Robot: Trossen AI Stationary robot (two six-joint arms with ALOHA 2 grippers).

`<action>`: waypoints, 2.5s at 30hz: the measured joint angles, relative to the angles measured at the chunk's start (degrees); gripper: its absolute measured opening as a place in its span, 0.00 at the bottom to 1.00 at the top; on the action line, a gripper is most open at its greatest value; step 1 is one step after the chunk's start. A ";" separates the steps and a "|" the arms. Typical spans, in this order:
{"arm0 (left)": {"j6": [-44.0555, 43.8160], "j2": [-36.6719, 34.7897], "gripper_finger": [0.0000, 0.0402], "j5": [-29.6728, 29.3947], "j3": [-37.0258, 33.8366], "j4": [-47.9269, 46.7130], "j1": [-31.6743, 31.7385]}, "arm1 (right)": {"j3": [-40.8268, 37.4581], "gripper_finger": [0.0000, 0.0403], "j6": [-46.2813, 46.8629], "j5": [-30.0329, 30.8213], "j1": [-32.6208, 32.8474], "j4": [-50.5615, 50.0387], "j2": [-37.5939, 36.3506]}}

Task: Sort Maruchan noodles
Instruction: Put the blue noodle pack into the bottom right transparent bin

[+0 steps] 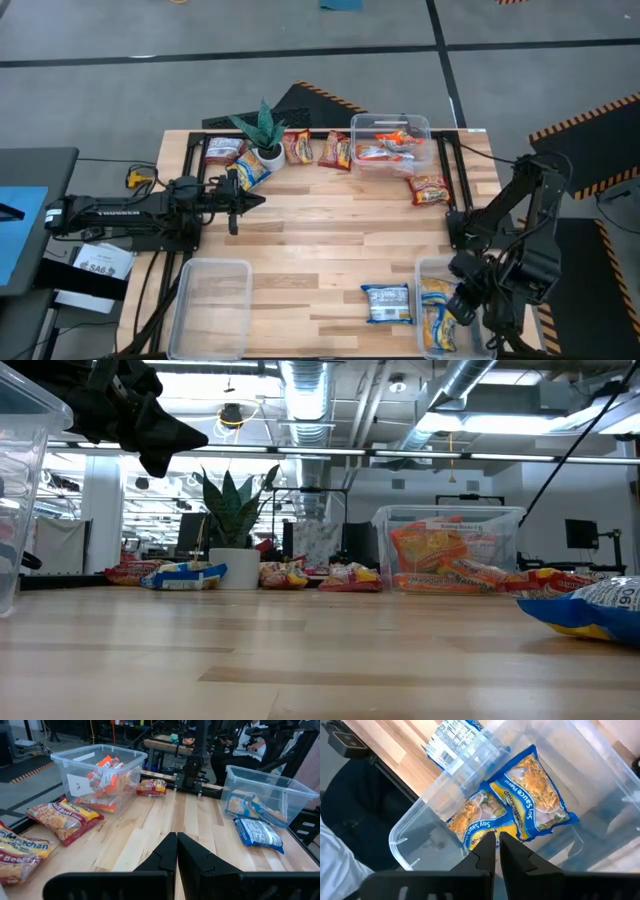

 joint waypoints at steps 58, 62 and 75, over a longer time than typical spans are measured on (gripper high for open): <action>1.83 18.82 0.26 -32.09 3.49 -8.45 0.84 | -54.38 0.12 -103.68 16.50 -62.54 125.54 0.02; -1.76 23.84 0.39 -36.07 5.54 -13.95 2.87 | -54.38 0.12 -103.68 16.50 -62.54 125.55 0.02; -5.13 34.78 0.52 -36.09 5.91 -12.05 11.28 | -54.34 0.12 -103.64 16.50 -62.54 125.55 0.02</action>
